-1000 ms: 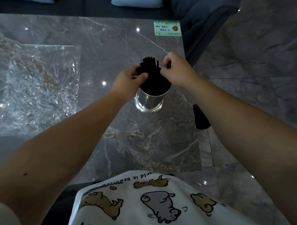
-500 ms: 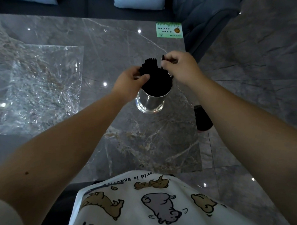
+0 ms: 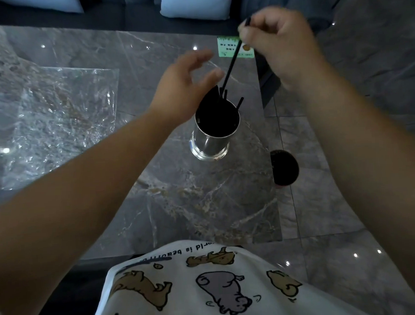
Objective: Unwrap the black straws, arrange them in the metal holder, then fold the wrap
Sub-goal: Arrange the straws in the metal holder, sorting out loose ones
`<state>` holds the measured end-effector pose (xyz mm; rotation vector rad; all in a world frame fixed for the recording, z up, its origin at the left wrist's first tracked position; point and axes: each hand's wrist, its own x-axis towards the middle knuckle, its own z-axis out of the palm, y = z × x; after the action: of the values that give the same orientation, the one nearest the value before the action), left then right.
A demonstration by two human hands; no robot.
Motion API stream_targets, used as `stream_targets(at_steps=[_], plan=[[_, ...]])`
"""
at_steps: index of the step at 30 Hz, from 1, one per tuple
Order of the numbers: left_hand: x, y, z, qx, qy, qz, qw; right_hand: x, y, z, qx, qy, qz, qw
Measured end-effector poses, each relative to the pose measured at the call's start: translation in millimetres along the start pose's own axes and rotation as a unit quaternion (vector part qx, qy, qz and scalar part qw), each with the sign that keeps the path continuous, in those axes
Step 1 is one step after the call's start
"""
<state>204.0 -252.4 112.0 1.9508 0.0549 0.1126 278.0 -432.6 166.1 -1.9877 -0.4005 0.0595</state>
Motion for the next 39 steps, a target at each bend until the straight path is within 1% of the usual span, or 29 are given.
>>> stream_targets(at_steps=[2, 4, 6, 7, 9, 11, 13, 14, 16, 18, 19, 21, 25, 28, 33, 37, 39], plan=[[6, 20, -1, -0.016, -0.017, 0.049, 0.999, 3, -18, 1, 0.004, -0.024, -0.035, 0.999], [7, 34, -3, -0.043, -0.032, 0.081, 0.995, 4, -31, 7, 0.014, -0.061, -0.057, 0.996], [6, 40, -6, -0.071, -0.035, 0.085, 0.993, 4, -36, 12, 0.036, -0.081, -0.063, 0.994], [4, 40, -8, -0.087, -0.031, 0.074, 0.993, 4, -36, 13, 0.043, -0.077, -0.061, 0.994], [-1, 33, -15, -0.122, -0.003, 0.042, 0.992, 5, -28, 12, 0.059, -0.050, -0.038, 0.996], [-6, 18, -26, -0.146, 0.048, 0.007, 0.988, 4, -6, 8, 0.070, -0.024, 0.016, 0.997], [-14, -3, -38, -0.172, 0.108, -0.035, 0.979, -4, 28, 7, 0.029, -0.018, 0.080, 0.996], [-18, -16, -44, -0.180, 0.135, -0.063, 0.972, -11, 45, 9, -0.002, -0.034, 0.115, 0.993], [-27, -41, -48, -0.178, 0.172, -0.136, 0.959, -27, 74, 18, -0.045, -0.096, 0.185, 0.977], [-35, -62, -45, -0.177, 0.182, -0.208, 0.945, -37, 89, 30, -0.064, -0.148, 0.210, 0.964], [-39, -71, -41, -0.175, 0.178, -0.234, 0.940, -38, 92, 37, -0.063, -0.159, 0.208, 0.963], [-45, -85, -32, -0.162, 0.150, -0.261, 0.940, -36, 93, 47, -0.040, -0.155, 0.202, 0.966], [-51, -94, -13, -0.123, 0.083, -0.264, 0.953, -29, 95, 56, -0.020, -0.110, 0.188, 0.976], [-50, -91, -1, -0.117, 0.067, -0.249, 0.959, -29, 99, 55, 0.005, -0.081, 0.185, 0.979], [-43, -90, 5, -0.098, 0.057, -0.236, 0.965, -33, 102, 51, 0.062, -0.074, 0.187, 0.978], [-40, -91, 8, -0.100, 0.060, -0.233, 0.965, -33, 98, 50, 0.042, -0.076, 0.199, 0.976], [-39, -90, 11, -0.110, 0.055, -0.231, 0.965, -32, 93, 48, 0.021, -0.105, 0.191, 0.976]])
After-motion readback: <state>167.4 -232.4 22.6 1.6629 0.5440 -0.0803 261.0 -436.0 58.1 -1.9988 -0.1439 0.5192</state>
